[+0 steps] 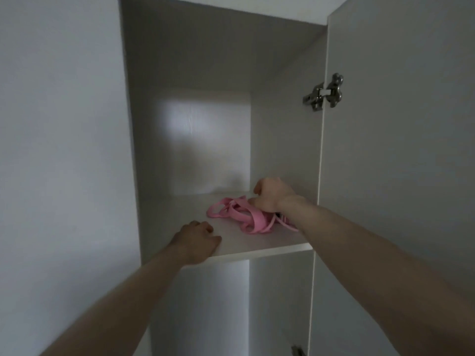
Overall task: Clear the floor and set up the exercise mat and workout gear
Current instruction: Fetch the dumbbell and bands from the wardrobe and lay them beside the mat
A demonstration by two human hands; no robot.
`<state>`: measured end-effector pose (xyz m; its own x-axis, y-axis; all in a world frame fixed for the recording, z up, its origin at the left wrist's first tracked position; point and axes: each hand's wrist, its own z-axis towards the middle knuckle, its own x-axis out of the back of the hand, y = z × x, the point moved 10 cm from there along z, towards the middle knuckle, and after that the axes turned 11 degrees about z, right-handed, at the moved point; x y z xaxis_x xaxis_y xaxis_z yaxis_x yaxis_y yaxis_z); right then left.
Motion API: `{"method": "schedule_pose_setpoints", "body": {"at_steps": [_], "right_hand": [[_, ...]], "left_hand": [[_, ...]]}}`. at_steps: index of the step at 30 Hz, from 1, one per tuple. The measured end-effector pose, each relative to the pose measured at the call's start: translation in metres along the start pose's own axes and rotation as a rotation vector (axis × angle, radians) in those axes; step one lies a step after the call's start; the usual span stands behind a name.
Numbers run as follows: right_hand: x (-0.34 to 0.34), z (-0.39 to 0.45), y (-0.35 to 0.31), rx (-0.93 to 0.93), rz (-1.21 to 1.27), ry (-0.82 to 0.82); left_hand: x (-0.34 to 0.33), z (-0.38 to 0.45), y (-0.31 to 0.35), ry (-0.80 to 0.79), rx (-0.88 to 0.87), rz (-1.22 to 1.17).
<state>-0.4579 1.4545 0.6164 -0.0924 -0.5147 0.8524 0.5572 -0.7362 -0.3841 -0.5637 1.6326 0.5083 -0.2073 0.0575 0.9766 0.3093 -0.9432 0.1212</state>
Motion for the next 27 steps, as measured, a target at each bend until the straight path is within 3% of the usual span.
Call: {"method": "schedule_pose_setpoints", "body": {"at_steps": [4,8,15,19,22,27], "right_hand": [[-0.028,0.028,0.003,-0.045,-0.113,-0.136],[-0.048,0.054,0.003,-0.082,-0.058,-0.196],[0.014,0.102,-0.023,0.001,0.426,0.064],[0.042,0.108,-0.038,0.077,0.782,0.104],[0.057,0.107,-0.053,0.157,0.837,0.136],[0.092,0.096,-0.071,0.261,0.92,0.359]], "left_hand": [[-0.005,0.009,-0.011,0.02,0.028,-0.057],[-0.007,0.01,-0.011,0.021,0.023,-0.062],[-0.011,0.016,-0.016,0.044,0.031,-0.064],[-0.009,0.015,-0.017,0.05,0.032,-0.098],[-0.006,0.012,-0.02,0.074,0.048,-0.203],[-0.001,0.008,-0.02,0.133,0.067,-0.319]]}}
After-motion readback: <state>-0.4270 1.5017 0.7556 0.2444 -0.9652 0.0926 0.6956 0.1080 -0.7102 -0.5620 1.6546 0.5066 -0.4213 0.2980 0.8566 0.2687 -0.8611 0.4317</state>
